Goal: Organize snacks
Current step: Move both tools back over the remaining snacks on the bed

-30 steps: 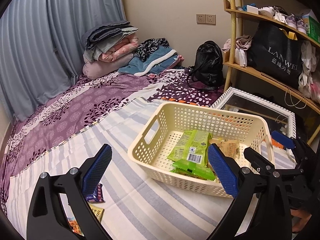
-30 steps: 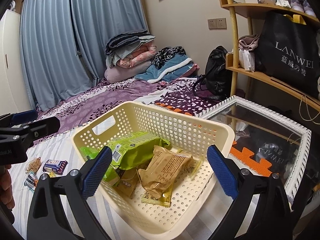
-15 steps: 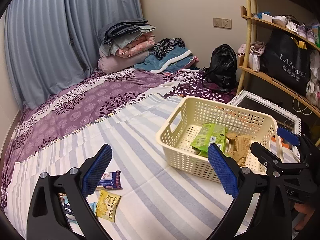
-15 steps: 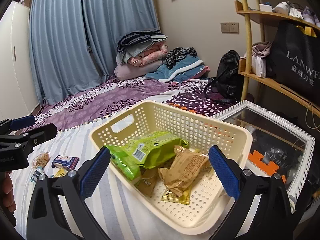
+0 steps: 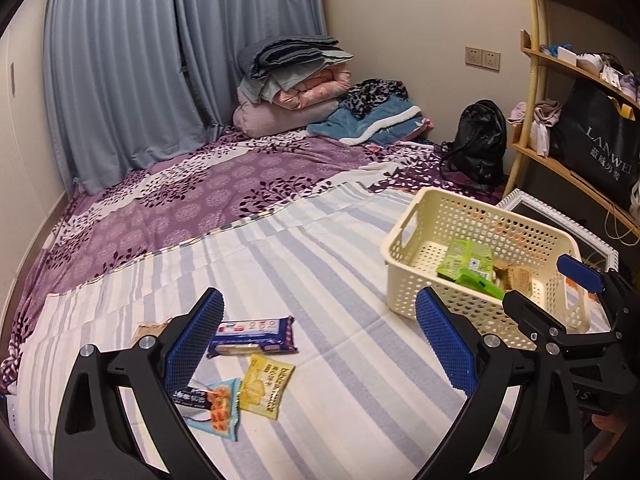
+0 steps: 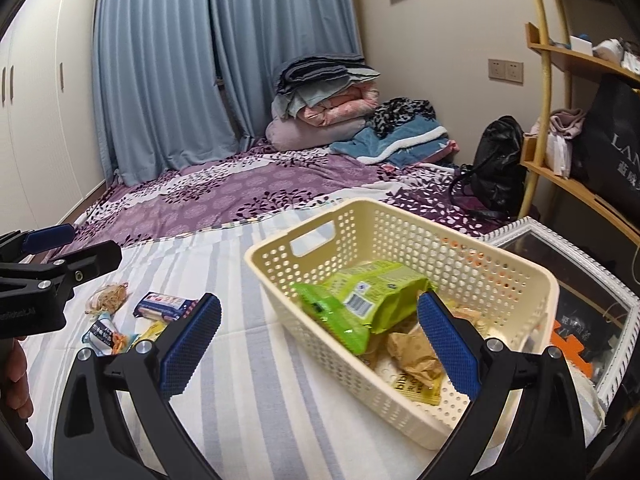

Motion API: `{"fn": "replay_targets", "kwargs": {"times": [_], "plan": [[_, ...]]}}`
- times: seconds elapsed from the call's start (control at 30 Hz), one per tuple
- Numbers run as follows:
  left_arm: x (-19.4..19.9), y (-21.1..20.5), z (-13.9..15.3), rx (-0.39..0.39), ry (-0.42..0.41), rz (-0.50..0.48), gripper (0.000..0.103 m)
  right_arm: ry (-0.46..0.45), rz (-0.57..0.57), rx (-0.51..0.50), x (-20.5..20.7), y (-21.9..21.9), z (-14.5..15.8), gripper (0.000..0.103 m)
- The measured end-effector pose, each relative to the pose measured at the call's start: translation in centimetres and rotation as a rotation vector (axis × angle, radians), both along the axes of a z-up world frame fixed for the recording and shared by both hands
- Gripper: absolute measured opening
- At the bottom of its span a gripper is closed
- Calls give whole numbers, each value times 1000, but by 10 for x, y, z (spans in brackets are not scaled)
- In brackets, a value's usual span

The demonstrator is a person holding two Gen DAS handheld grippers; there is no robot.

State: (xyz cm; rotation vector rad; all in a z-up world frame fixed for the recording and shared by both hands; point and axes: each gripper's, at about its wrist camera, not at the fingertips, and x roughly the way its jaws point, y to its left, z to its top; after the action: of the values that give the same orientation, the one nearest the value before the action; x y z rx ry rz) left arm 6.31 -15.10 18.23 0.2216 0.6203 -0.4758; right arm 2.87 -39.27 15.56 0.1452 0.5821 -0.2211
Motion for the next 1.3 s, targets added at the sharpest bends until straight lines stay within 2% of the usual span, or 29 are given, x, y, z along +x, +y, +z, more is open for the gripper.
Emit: {"fn": "replay_targets", "kwargs": {"times": [0.73, 1.3], "plan": [[18, 77, -23, 6, 27, 149, 98, 93, 180, -5, 33, 87, -23, 98], [42, 114, -47, -20, 86, 219, 98, 173, 259, 23, 62, 118, -51, 98]]}}
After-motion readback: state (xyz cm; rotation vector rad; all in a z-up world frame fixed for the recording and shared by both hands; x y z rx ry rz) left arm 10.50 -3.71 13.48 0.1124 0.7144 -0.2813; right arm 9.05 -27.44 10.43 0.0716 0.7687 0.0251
